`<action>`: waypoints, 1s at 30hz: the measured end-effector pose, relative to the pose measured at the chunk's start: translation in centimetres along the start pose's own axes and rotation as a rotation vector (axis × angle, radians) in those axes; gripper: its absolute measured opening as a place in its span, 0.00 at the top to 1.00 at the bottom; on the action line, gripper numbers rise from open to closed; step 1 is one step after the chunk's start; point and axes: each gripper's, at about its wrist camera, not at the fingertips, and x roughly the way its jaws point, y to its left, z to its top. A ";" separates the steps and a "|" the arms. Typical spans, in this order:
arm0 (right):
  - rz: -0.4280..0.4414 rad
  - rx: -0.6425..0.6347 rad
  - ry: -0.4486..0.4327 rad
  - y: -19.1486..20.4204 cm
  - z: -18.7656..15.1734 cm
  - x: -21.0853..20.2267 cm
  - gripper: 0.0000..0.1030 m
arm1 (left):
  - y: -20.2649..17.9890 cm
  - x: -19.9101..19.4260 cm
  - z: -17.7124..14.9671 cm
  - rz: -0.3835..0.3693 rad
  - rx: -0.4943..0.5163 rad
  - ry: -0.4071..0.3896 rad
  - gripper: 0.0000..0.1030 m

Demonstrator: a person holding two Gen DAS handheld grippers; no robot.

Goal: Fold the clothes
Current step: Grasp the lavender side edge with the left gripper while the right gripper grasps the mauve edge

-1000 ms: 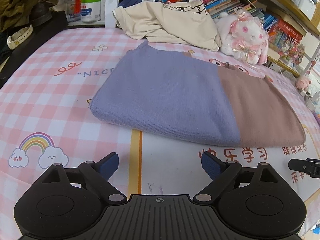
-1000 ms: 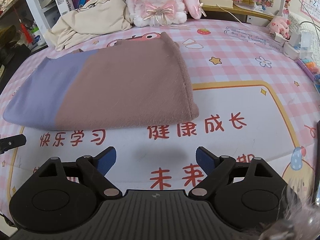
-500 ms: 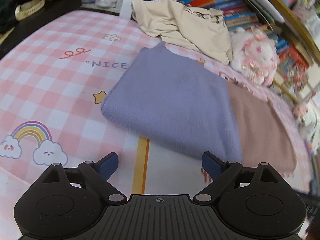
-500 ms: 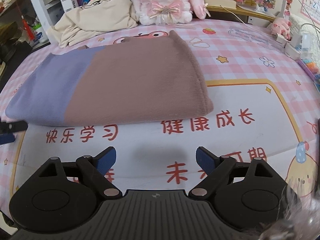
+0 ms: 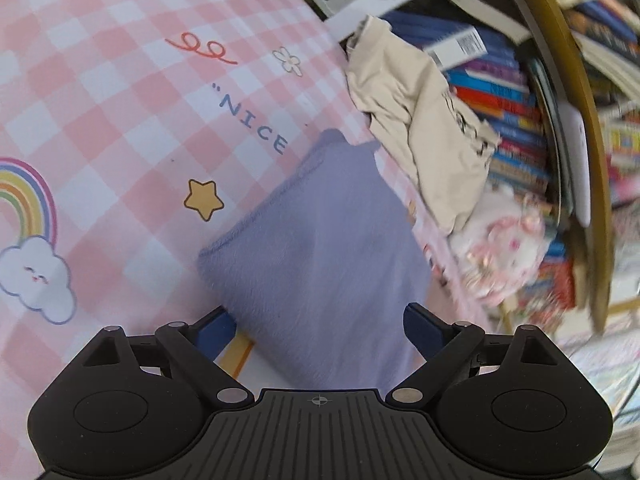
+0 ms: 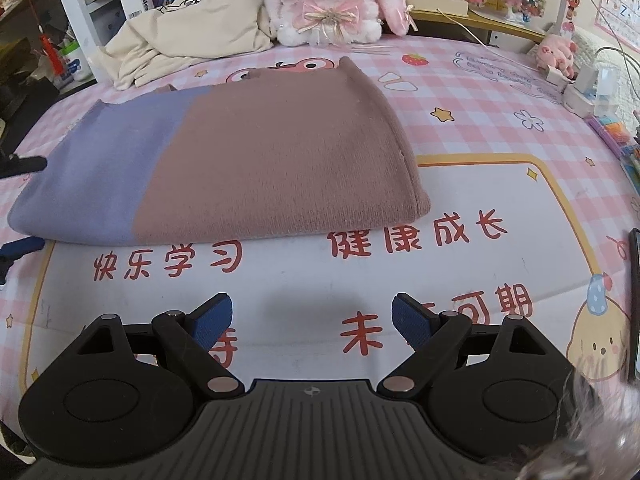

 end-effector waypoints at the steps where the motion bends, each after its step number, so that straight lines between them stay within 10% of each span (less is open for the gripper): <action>1: 0.000 0.003 -0.003 0.0 0.0 0.0 0.16 | 0.2 0.1 0.2 -0.013 -0.029 -0.003 0.11; 9: 0.000 0.047 -0.006 -0.7 0.0 -0.2 0.16 | 2.7 0.4 0.5 -0.087 -0.302 -0.064 0.21; 16: 0.006 0.041 -0.007 -0.7 0.2 -0.1 0.16 | 3.0 0.1 0.1 -0.025 -0.295 -0.081 0.75; 22: 0.007 0.044 -0.003 -0.8 0.3 0.0 0.16 | -0.2 -1.2 -0.5 -0.110 -0.029 -0.125 0.76; 30: 0.007 0.035 0.001 -0.8 0.2 0.0 0.16 | 3.0 1.0 -0.3 -0.077 -0.192 -0.080 0.65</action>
